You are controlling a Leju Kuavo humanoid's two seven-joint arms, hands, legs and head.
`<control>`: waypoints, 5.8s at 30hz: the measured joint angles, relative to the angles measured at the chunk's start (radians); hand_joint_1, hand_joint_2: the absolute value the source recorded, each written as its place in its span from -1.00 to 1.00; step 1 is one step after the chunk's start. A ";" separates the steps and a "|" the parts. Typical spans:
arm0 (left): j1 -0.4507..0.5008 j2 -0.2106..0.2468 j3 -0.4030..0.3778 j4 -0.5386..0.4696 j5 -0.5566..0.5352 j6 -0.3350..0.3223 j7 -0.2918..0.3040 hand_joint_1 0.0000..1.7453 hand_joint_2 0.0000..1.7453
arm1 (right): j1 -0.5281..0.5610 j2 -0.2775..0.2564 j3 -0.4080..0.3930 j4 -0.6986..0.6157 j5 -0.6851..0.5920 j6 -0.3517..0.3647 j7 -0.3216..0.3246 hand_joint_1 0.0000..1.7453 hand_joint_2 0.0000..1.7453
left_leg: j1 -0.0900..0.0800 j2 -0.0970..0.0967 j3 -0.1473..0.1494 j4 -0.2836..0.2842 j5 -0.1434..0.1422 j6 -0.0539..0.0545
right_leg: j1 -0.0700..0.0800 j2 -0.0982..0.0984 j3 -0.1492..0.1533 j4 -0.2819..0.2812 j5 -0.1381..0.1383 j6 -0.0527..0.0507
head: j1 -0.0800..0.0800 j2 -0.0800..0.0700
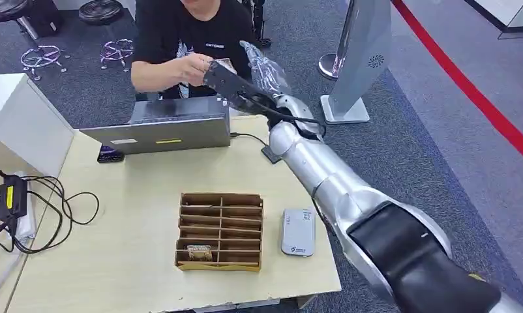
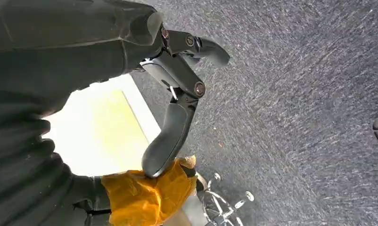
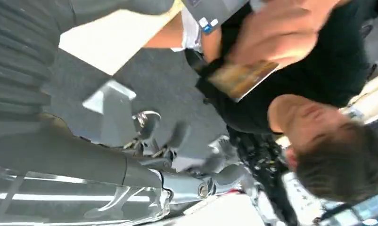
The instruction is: Pass the card to the sensor for recognition and then transmit it.
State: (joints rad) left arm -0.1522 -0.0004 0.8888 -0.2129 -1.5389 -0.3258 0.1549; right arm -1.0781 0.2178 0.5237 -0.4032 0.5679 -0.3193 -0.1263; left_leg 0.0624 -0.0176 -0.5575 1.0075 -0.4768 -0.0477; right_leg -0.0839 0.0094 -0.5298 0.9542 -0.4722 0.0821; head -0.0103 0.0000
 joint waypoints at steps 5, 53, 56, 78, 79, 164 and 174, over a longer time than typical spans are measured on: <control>0.010 0.001 0.000 0.000 0.000 0.003 -0.001 -1.00 1.00 | 0.027 -0.088 -0.120 0.031 -0.136 0.055 -0.002 -1.00 1.00 | 0.000 -0.001 0.000 0.000 0.000 0.000 | 0.000 0.000 0.001 -0.001 0.000 0.000 | 0.000 0.000; 0.065 0.026 0.095 0.000 0.022 0.027 -0.020 -1.00 1.00 | 0.957 -0.300 -0.895 0.230 -0.509 0.258 0.267 -1.00 1.00 | 0.000 -0.004 0.001 -0.001 -0.010 0.001 | 0.000 -0.006 0.007 -0.005 -0.010 0.001 | 0.000 0.000; 0.062 0.026 0.091 0.000 0.009 0.021 -0.023 -1.00 1.00 | 0.939 -0.292 -0.751 0.231 -0.308 0.413 0.271 -1.00 1.00 | 0.000 -0.003 0.004 -0.001 -0.010 0.001 | 0.000 -0.005 0.007 -0.005 -0.010 0.001 | 0.000 0.000; 0.062 0.025 0.089 0.000 0.021 0.040 -0.010 -1.00 1.00 | 0.943 -0.265 -0.512 0.233 -0.283 0.127 0.237 -1.00 1.00 | 0.000 -0.003 0.005 -0.001 -0.011 0.002 | 0.000 -0.005 0.010 -0.005 -0.010 0.001 | 0.000 0.000; 0.061 0.025 0.090 0.000 0.023 0.042 -0.010 -1.00 1.00 | 0.939 -0.268 -0.519 0.233 -0.299 0.123 0.237 -1.00 1.00 | 0.000 -0.003 0.005 -0.001 -0.011 0.003 | 0.000 -0.005 0.011 -0.006 -0.010 0.001 | 0.000 0.000; 0.061 0.014 0.109 0.000 0.071 0.263 0.047 -1.00 1.00 | 0.966 -0.246 -0.595 0.211 -0.184 0.228 0.317 -1.00 -1.00 | -0.001 -0.004 0.006 0.000 -0.011 0.003 | 0.000 -0.005 0.012 -0.006 -0.011 0.002 | 0.000 0.000; 0.062 0.004 0.110 0.000 0.084 0.259 0.053 -1.00 -1.00 | 0.966 -0.248 -0.639 0.205 -0.193 0.231 0.310 -1.00 -1.00 | 0.000 -0.004 0.006 -0.001 -0.011 0.003 | 0.000 -0.005 0.012 -0.006 -0.011 0.002 | 0.000 0.000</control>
State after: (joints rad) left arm -0.0906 0.0038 0.9987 -0.2129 -1.4545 -0.0664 0.2079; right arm -0.1117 -0.0301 -0.1152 -0.1984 0.3754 -0.0885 0.1835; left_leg 0.0620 -0.0213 -0.5515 1.0070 -0.4882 -0.0447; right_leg -0.0841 0.0041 -0.5178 0.9485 -0.4830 0.0837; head -0.0103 0.0000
